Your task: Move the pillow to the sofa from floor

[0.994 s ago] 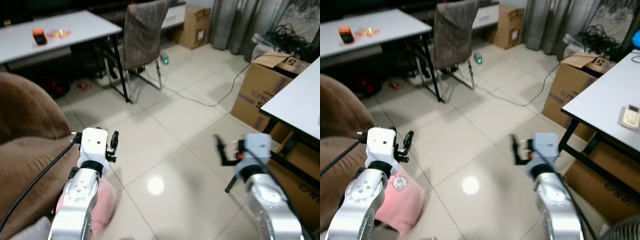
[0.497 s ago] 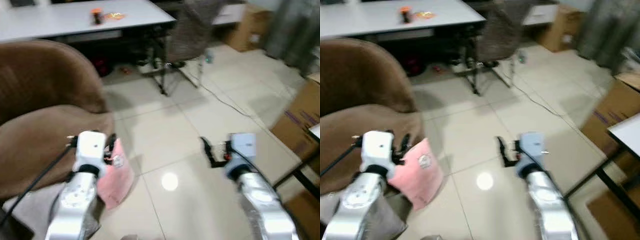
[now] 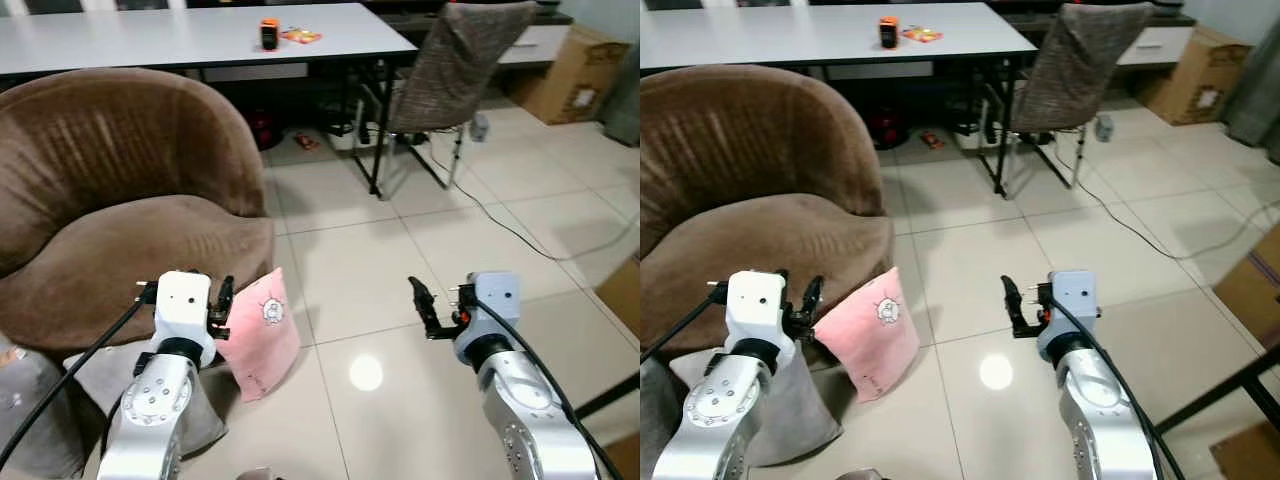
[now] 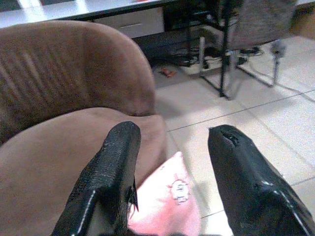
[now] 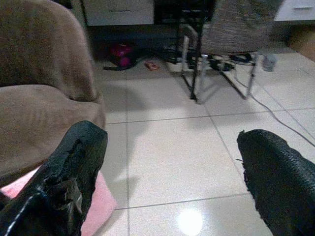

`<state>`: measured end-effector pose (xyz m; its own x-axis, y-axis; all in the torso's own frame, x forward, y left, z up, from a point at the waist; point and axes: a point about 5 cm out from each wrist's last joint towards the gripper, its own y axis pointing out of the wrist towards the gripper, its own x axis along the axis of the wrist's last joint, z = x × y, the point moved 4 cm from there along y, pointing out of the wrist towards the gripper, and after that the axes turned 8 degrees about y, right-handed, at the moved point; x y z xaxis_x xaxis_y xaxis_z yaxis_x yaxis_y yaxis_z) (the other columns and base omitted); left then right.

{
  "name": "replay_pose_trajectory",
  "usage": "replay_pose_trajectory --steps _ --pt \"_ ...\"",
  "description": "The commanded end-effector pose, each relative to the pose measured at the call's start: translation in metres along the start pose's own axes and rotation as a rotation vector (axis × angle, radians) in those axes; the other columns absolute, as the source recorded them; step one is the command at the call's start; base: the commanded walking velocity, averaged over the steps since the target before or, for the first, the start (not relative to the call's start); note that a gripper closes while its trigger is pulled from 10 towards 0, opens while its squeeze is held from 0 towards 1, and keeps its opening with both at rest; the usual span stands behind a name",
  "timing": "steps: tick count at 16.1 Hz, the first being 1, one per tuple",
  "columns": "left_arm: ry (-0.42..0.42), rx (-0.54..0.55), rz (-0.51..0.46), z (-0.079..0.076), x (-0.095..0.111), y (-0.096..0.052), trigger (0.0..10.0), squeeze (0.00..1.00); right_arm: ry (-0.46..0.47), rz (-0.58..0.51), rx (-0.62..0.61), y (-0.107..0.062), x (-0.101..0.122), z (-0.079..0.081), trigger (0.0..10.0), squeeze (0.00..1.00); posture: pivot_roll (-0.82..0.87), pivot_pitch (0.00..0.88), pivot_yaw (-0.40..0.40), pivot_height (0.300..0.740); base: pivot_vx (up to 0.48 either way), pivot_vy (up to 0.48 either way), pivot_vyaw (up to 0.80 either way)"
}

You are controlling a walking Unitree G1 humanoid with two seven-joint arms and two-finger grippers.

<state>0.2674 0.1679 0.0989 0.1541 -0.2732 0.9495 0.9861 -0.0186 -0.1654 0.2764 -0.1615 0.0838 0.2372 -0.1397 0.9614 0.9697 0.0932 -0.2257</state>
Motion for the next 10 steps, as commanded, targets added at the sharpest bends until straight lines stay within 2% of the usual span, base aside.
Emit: replay_pose_trajectory --steps 1,4,7,10 --pt "-0.001 0.002 -0.01 0.0009 0.0033 0.0014 10.0 0.0 -0.033 -0.003 -0.02 -0.0005 0.0019 -0.0057 10.0 0.0 -0.08 0.0 -0.012 0.74 0.386 0.0 0.0" --pt "-0.005 0.002 -0.009 0.0009 0.0034 0.0019 10.0 0.0 -0.043 -0.008 -0.005 0.0009 0.0036 -0.0023 10.0 0.0 -0.08 0.0 -0.013 0.74 0.387 0.0 0.0" --pt "-0.007 0.004 -0.013 0.0011 0.0041 0.0024 10.0 0.0 -0.035 -0.014 0.014 0.0014 0.0059 0.0007 10.0 0.0 -0.07 0.0 -0.018 0.74 0.387 0.0 0.77" --pt "-0.005 0.007 -0.011 0.0019 0.0038 0.0025 10.0 0.0 -0.051 -0.007 -0.011 0.0036 0.0049 -0.0034 10.0 0.0 -0.07 0.0 -0.02 0.74 0.384 0.0 0.0"
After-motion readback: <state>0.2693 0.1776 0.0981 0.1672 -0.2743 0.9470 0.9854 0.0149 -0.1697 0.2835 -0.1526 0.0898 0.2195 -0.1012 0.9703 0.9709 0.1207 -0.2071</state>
